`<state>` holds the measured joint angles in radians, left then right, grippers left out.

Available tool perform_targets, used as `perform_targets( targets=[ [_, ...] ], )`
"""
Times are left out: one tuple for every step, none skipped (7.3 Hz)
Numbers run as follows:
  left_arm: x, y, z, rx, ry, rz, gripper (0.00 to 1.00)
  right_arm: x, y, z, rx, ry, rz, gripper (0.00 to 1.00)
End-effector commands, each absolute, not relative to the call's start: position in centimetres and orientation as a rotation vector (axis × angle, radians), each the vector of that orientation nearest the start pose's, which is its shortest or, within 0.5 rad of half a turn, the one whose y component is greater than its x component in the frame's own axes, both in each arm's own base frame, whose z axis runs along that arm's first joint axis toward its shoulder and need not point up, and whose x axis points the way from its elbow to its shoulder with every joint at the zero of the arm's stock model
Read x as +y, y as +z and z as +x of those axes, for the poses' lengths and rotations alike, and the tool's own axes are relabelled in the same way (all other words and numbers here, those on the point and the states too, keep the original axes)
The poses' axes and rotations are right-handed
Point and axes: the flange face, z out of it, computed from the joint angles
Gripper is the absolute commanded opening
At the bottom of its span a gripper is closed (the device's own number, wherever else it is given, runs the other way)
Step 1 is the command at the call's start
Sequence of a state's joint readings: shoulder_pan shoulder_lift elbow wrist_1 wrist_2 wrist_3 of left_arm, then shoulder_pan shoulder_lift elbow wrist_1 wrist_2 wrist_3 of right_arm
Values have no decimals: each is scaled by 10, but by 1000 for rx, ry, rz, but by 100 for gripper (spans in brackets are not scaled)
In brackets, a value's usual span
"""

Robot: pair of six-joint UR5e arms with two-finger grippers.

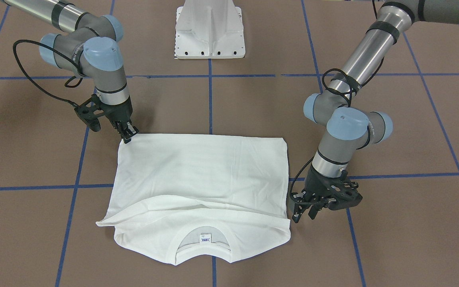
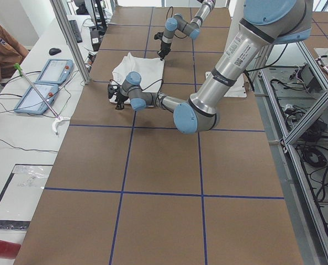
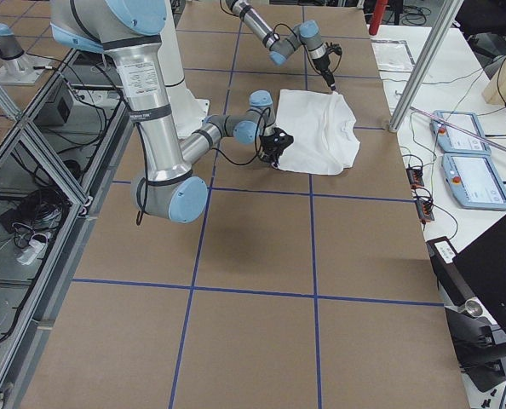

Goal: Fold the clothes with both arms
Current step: 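Move the right gripper down to the folded shirt's near corner, then drag the shirt corner toward the robot with the right gripper, rotating it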

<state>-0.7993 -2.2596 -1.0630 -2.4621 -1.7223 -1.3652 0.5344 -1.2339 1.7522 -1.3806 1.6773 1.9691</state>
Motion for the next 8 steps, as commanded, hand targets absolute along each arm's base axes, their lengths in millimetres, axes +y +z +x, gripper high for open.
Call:
perform_targets(
  targets=[
    [-648,377,466,1020,-451,402,61,-415,368,-463,-763,841,-63,0],
    [-645,358,462,1050,-443,410,61,-375,348,-454,-793,789,-91,0],
    [-638,336,459,1089,-433,427,61,-324,329,-437,-786,722,-152,0],
    [-622,332,455,1128,-402,394,61,-274,312,-441,-741,659,-207,0],
    [-608,332,449,1163,-364,349,61,-228,295,-442,-689,598,-283,0],
    [-595,327,441,1191,-341,338,62,-191,286,-444,-640,566,-409,0],
    [-584,321,438,1211,-324,298,63,-172,283,-450,-621,553,-462,0],
    [-573,319,433,1243,-361,225,64,-160,284,-454,-613,530,-471,0]
  ],
)
